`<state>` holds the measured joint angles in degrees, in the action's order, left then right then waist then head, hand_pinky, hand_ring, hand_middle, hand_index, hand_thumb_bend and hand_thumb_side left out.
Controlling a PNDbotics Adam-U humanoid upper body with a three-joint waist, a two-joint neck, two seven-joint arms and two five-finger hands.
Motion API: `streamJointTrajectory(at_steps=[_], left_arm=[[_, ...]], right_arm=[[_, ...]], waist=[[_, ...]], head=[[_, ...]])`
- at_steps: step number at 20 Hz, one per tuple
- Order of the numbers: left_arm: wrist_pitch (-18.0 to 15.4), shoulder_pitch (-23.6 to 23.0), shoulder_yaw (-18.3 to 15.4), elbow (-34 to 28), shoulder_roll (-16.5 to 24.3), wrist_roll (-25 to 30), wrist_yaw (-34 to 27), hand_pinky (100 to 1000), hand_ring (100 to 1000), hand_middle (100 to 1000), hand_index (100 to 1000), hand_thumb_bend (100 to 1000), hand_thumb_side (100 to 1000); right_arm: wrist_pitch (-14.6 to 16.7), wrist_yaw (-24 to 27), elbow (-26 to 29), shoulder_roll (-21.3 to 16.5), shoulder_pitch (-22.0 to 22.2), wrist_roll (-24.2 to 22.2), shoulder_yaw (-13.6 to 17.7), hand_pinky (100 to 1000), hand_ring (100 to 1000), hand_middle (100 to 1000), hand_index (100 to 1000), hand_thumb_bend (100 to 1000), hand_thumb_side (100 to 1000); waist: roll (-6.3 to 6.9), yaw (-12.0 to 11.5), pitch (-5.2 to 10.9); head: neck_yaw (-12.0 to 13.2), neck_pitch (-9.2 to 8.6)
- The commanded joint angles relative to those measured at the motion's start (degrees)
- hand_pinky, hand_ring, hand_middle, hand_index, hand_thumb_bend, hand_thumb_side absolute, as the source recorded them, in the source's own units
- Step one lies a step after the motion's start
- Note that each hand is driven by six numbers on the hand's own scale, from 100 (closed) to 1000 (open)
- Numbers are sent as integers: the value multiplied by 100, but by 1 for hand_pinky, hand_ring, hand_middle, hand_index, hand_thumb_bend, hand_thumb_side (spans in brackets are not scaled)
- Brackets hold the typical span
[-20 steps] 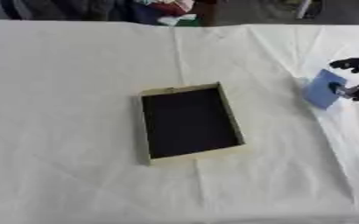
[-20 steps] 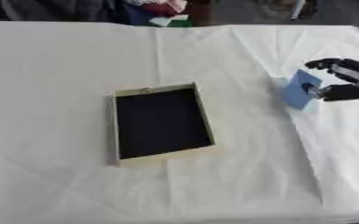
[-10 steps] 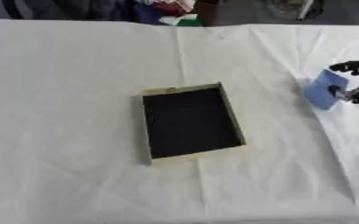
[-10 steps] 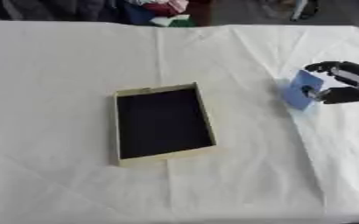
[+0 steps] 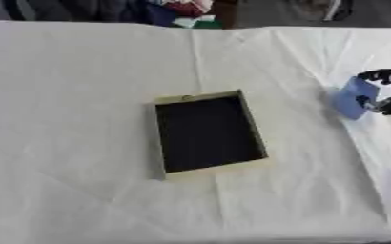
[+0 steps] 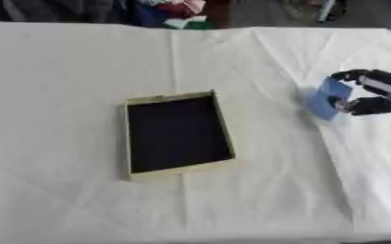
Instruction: Pick up objects on the table and place them in the box.
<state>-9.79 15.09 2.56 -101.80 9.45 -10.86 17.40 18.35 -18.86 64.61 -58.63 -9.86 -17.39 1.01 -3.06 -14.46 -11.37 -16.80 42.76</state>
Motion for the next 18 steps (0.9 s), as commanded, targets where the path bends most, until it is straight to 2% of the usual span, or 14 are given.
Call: streamJointTrajectory(at_steps=[1, 18], left_arm=[[-11, 73, 0, -116, 13, 24, -14, 724, 443, 479, 658, 457, 772], [-16, 80, -6, -122, 6, 36, -20, 725, 442, 479, 658, 455, 773]], right_arm=[[14, -30, -2, -174, -53, -11, 53, 952, 983, 939, 1000, 176, 699], [46, -114, -124, -100, -61, -42, 21, 953, 984, 940, 1000, 174, 707]], waist=[[-3, 7, 65], [16, -7, 18]], head=[[7, -53], [12, -49]])
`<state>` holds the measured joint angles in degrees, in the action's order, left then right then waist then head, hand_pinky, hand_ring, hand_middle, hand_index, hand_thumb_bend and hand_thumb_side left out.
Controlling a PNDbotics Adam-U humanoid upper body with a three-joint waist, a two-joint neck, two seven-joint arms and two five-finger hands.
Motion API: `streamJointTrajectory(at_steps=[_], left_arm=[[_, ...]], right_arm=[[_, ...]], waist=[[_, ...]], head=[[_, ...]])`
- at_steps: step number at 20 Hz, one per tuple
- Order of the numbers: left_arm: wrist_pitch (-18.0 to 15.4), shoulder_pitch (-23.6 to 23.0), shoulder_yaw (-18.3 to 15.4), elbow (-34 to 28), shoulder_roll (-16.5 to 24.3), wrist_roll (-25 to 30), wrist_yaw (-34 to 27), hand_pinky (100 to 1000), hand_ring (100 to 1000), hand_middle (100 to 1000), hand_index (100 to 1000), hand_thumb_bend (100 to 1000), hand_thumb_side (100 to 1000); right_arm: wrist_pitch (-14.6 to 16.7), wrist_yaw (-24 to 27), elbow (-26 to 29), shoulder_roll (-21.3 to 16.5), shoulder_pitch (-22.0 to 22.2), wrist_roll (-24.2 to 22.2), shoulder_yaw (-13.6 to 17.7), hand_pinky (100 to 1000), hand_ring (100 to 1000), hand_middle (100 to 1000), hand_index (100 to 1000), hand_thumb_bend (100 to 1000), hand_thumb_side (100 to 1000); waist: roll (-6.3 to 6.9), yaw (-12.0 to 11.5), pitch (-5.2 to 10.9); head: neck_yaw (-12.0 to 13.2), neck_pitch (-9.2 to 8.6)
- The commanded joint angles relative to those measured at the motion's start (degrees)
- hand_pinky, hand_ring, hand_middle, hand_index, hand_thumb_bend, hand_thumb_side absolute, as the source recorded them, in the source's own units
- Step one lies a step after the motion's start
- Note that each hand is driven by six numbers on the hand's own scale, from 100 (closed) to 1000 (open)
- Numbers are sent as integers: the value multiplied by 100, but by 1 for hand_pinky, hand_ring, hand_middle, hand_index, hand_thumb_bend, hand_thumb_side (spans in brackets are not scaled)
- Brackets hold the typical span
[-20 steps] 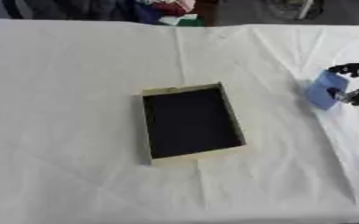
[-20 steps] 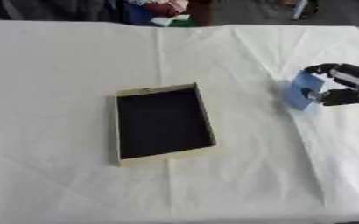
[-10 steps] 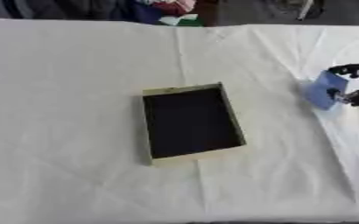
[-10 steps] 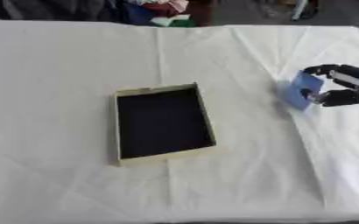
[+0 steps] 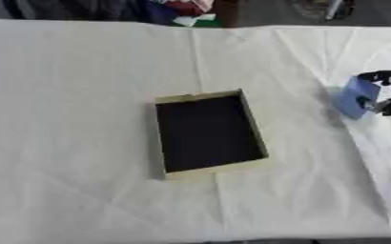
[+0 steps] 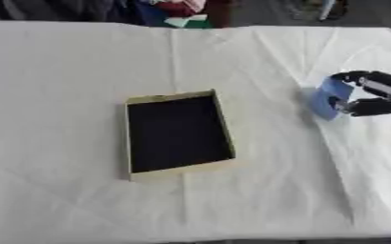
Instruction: Pick up objects on the table and place them in the box.
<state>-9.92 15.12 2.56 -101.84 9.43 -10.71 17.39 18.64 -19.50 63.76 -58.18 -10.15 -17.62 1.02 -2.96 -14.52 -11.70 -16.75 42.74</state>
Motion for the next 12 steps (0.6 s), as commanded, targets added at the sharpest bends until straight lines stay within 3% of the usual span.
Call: streamJointTrajectory(at_steps=[1, 12], left_arm=[[-4, 78, -6, -119, 8, 22, -19, 725, 442, 479, 658, 455, 773], [-5, 74, -9, -125, 10, 31, -23, 726, 441, 479, 659, 454, 774]], right_arm=[[14, -50, -42, -144, -32, -19, 21, 953, 984, 940, 1000, 175, 707], [5, -53, -55, -144, -30, -21, 17, 954, 984, 940, 1000, 176, 708]], waist=[[7, -2, 50], [15, -19, 47]], head=[[7, -47], [9, -48]])
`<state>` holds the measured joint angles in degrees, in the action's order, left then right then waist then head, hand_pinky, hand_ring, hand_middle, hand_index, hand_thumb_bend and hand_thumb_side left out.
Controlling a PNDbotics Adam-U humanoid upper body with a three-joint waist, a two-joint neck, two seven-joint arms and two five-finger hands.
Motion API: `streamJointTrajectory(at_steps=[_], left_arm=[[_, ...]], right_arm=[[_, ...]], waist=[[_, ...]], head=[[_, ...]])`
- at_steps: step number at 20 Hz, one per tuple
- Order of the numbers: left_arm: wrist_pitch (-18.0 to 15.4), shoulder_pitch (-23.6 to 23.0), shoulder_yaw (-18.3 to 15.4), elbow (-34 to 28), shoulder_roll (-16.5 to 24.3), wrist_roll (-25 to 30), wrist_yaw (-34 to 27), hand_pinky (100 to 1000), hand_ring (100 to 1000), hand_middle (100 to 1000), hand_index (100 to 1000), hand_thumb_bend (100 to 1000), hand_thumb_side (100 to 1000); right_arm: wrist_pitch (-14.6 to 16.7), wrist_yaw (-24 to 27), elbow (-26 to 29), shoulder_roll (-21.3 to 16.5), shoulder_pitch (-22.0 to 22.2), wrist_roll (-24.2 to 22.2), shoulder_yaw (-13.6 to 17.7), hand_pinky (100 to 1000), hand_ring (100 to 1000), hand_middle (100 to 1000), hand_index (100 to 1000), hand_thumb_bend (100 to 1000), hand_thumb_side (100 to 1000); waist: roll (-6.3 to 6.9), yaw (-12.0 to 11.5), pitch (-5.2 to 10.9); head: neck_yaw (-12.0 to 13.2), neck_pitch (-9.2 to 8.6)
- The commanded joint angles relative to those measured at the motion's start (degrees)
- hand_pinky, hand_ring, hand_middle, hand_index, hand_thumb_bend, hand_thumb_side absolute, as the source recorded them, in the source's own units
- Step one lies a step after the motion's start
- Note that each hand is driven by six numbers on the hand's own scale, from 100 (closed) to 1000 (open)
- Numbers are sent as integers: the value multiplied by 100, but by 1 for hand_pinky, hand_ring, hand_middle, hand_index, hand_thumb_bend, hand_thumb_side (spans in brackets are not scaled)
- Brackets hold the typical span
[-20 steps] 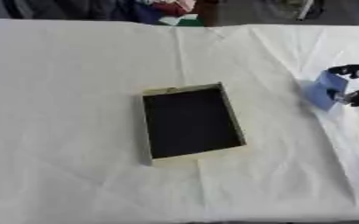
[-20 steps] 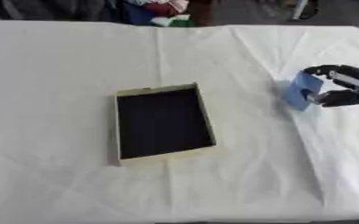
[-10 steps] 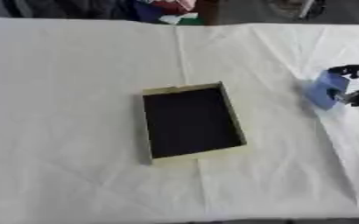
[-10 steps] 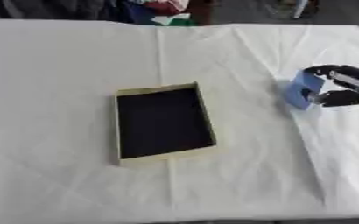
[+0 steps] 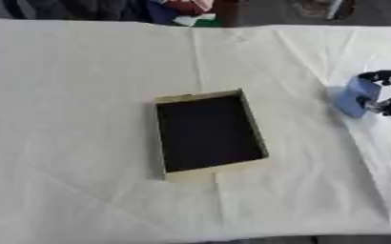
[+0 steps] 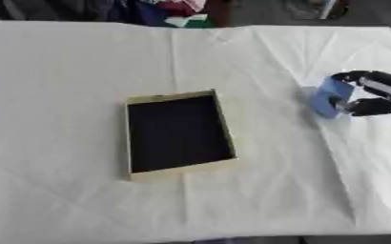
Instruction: Pick up objects on the table and place them in the box.
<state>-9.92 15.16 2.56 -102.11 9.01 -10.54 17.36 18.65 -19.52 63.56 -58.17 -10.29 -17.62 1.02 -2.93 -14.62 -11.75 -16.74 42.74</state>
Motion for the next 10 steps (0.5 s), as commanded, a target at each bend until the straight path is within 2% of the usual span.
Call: streamJointTrajectory(at_steps=[1, 6, 9, 10], left_arm=[[-6, 70, -9, -97, 52, 16, -21, 726, 441, 479, 659, 454, 774], [-7, 69, -11, -98, 50, 18, -24, 726, 441, 479, 659, 454, 774], [-8, 68, -11, -98, 50, 19, -23, 727, 440, 479, 658, 453, 774], [-8, 67, -13, -98, 50, 18, -23, 727, 440, 479, 658, 453, 774]], right_arm=[[6, -55, -35, -143, -16, -23, 16, 954, 984, 940, 1000, 177, 706], [14, -84, -41, -140, -13, -24, 14, 950, 973, 922, 999, 185, 695], [19, -130, -33, -140, -14, 41, 29, 924, 930, 827, 961, 180, 642], [20, -158, -27, -143, -15, 81, 36, 914, 909, 763, 940, 172, 592]], waist=[[12, -11, 52], [14, -15, 50], [15, -13, 49], [15, -13, 50]], head=[[7, -49], [3, -52], [6, -52], [6, -51]])
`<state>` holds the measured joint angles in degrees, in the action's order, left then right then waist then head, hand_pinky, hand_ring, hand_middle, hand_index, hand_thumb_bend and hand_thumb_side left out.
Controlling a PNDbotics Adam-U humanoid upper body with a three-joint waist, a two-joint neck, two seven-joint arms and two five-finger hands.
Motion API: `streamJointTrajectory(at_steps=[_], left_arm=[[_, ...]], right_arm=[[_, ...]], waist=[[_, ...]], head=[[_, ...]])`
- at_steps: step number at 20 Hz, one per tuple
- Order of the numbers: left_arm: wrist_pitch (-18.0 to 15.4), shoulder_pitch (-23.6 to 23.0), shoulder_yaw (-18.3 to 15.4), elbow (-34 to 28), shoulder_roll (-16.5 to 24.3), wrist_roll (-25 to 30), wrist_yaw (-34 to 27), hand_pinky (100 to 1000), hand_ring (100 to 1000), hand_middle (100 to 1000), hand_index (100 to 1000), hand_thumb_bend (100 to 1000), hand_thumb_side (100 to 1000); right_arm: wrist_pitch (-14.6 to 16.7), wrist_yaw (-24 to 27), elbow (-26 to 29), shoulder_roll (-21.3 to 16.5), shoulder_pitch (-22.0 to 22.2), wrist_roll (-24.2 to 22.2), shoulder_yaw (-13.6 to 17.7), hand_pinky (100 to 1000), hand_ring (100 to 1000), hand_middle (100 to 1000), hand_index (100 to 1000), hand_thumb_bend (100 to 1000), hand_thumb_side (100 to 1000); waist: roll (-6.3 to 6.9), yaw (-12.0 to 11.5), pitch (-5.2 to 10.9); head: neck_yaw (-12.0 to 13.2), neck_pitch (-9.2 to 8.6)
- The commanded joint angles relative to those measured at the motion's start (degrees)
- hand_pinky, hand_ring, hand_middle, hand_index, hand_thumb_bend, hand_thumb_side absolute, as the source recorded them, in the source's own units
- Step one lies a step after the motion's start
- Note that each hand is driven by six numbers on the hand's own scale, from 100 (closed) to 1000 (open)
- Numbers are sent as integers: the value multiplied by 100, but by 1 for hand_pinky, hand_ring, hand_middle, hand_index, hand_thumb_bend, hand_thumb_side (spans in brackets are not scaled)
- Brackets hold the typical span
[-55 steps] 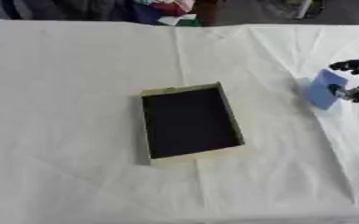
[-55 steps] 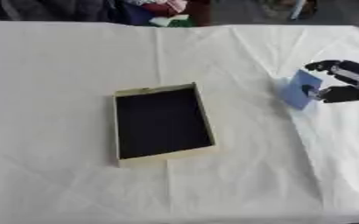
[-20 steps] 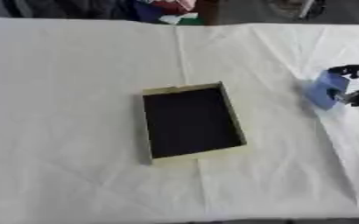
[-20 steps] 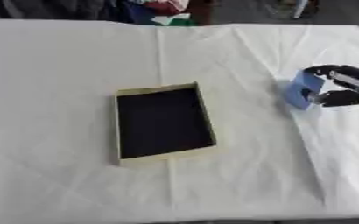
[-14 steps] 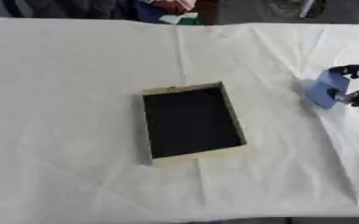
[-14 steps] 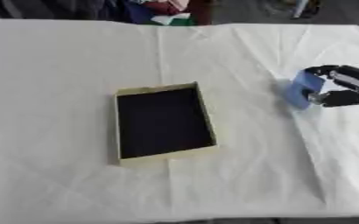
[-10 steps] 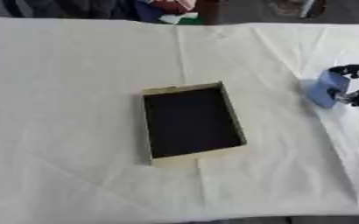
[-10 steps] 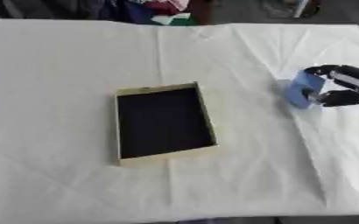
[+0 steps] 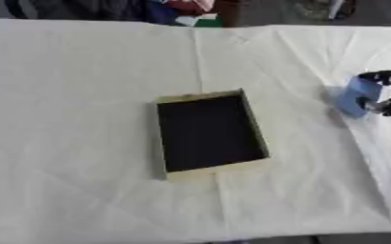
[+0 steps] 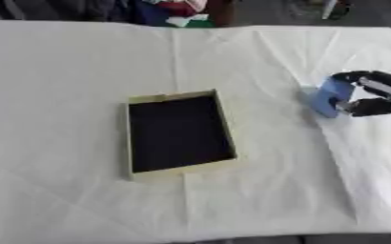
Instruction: Pick up objects on the table and place them in the box.
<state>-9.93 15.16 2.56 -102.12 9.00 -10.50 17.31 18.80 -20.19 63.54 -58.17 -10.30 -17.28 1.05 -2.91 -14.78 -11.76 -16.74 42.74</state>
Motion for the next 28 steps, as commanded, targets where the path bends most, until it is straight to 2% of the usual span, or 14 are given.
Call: streamJointTrajectory(at_steps=[1, 5, 8, 17, 20, 24, 28], left_arm=[[-6, 67, -14, -96, 50, 14, -18, 727, 440, 479, 658, 453, 774], [-8, 63, -14, -95, 49, 17, -18, 727, 440, 479, 658, 453, 774], [-8, 61, -15, -96, 49, 16, -20, 727, 440, 479, 658, 453, 774], [-10, 51, -22, -94, 50, 14, -22, 728, 439, 479, 658, 451, 775], [-10, 39, -26, -92, 50, 12, -21, 728, 439, 478, 658, 451, 775], [-11, 20, -28, -85, 46, 10, -16, 728, 439, 478, 658, 451, 775], [-18, 17, -21, -87, 36, 13, -21, 729, 439, 478, 657, 451, 775]], right_arm=[[5, -129, -15, -144, -12, 94, 38, 907, 897, 714, 932, 163, 554], [4, -257, 34, -142, -13, 269, 51, 856, 821, 483, 852, 104, 335], [-10, -300, 63, -139, -12, 408, 58, 832, 789, 415, 817, 100, 258], [15, -350, 290, -150, -23, 664, 77, 817, 771, 381, 799, 100, 201], [96, -462, 766, -204, -75, 678, 110, 820, 773, 379, 801, 100, 164], [158, -463, 1795, -290, -161, 572, 153, 839, 778, 379, 803, 100, 120], [219, -566, 2862, -318, -227, 297, 64, 868, 785, 386, 805, 100, 109]], waist=[[14, 3, 51], [17, 1, 54], [18, -6, 57], [17, 10, 69], [20, 35, 81], [23, 54, 99], [19, 60, 108]], head=[[5, -51], [1, -49], [-1, -49], [8, -47], [5, -37], [4, -13], [-13, -6]])
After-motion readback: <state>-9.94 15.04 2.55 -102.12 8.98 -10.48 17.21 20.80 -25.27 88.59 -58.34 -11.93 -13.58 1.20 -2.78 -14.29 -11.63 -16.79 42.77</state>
